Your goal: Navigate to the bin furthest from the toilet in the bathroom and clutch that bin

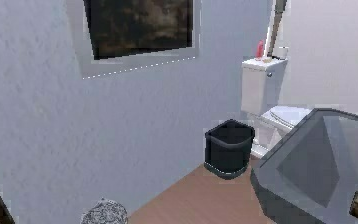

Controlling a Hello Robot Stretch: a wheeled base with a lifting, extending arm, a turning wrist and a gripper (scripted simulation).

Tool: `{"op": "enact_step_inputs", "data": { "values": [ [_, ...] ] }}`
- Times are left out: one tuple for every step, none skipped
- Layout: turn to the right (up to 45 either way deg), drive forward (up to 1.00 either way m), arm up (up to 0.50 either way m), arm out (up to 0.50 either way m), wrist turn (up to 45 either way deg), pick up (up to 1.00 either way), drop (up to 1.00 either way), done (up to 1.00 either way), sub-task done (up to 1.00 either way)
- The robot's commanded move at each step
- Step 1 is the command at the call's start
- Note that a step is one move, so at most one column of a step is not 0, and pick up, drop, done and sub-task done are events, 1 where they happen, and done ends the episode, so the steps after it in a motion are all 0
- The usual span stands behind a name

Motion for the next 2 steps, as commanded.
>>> {"op": "enact_step_inputs", "data": {
  "values": [
    [-12.0,0.00,0.00,0.00,0.0,0.00,0.00,0.00,0.00],
    [-3.0,0.00,0.00,0.00,0.0,0.00,0.00,0.00,0.00]
  ]
}}
